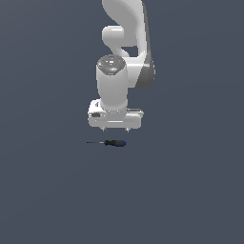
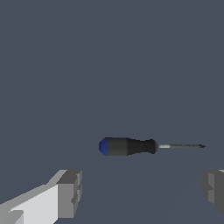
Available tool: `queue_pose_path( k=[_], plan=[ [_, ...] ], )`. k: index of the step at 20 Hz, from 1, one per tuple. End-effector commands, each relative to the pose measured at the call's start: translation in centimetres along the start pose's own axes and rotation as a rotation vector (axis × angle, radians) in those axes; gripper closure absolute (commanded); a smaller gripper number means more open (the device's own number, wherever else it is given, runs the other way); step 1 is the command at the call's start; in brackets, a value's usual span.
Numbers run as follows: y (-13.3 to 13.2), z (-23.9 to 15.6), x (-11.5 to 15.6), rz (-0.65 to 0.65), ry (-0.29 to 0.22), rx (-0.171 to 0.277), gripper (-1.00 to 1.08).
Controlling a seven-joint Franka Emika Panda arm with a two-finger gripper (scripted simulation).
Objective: Pick up the object and move it to a goal position.
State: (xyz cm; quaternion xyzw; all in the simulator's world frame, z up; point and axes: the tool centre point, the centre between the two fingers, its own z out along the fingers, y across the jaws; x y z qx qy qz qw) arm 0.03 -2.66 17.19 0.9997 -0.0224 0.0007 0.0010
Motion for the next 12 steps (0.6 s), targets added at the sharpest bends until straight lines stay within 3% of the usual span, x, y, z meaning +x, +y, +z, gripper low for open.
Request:
queue_pose_path(
  k=[1, 12],
  plan=[
    [0.0, 0.0, 0.0, 0.0, 0.0, 0.0, -0.92],
    [2.0, -1.5, 0.3, -0.019, 0.018, -0.031, -0.92]
  ],
)
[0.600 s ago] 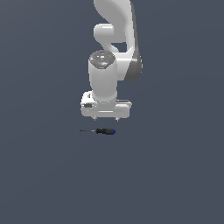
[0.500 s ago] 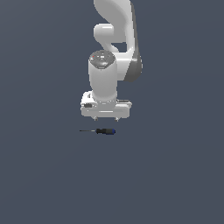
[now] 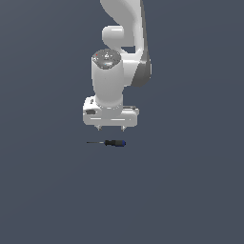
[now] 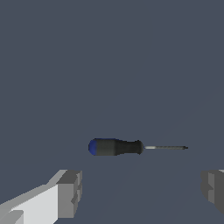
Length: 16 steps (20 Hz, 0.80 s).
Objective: Pick up the object and move it to a goal position.
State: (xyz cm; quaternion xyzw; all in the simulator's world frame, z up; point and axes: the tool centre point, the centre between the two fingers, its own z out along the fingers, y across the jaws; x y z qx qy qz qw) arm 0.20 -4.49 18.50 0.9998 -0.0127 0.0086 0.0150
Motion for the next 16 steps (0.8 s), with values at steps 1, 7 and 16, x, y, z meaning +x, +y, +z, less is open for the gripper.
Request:
queue_pose_path(
  k=[1, 7, 16],
  plan=[
    [0.1, -0.2, 0.0, 0.001, 0.001, -0.003, -0.92],
    [0.1, 0.1, 0.0, -0.018, 0.0, -0.002, -0.92],
    [0.6, 1.1, -0.1, -0.131, -0.003, -0.005, -0.92]
  ],
)
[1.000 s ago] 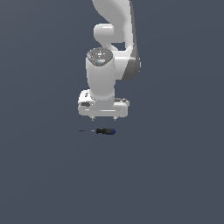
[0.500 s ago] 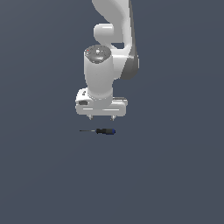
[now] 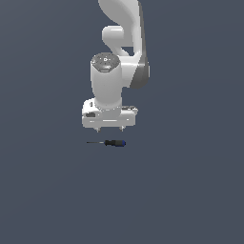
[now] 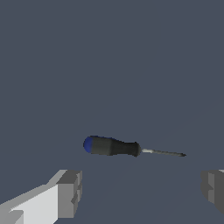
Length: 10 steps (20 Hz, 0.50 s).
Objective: Pick up the object and move it to a goal position.
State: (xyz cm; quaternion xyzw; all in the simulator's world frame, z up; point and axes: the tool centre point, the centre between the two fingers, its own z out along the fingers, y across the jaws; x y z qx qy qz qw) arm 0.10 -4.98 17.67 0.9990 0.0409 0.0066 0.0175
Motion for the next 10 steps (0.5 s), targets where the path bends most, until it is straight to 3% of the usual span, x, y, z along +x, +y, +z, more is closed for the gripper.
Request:
queue_pose_path(
  k=[1, 10],
  plan=[
    [0.2, 0.4, -0.1, -0.043, -0.001, -0.001, -0.92],
    [0.9, 2.2, -0.4, -0.259, -0.007, -0.002, -0.92]
  ],
)
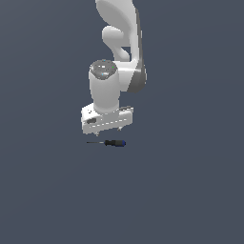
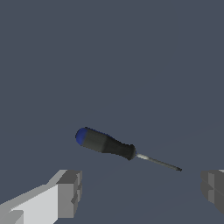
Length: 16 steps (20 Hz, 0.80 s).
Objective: Pick up the object and move it to a goal position.
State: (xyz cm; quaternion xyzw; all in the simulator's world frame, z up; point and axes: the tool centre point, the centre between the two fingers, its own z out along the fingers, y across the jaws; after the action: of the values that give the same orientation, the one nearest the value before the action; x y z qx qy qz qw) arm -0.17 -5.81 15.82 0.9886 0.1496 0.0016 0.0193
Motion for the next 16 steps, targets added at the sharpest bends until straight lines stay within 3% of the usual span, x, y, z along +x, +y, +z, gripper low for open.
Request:
queue_pose_path(
  k=[1, 16],
  plan=[
    [0.2, 0.6, -0.2, -0.066, -0.001, 0.0, -0.92],
    [1.0, 3.7, -1.1, -0.457, -0.006, 0.007, -0.92]
  ],
)
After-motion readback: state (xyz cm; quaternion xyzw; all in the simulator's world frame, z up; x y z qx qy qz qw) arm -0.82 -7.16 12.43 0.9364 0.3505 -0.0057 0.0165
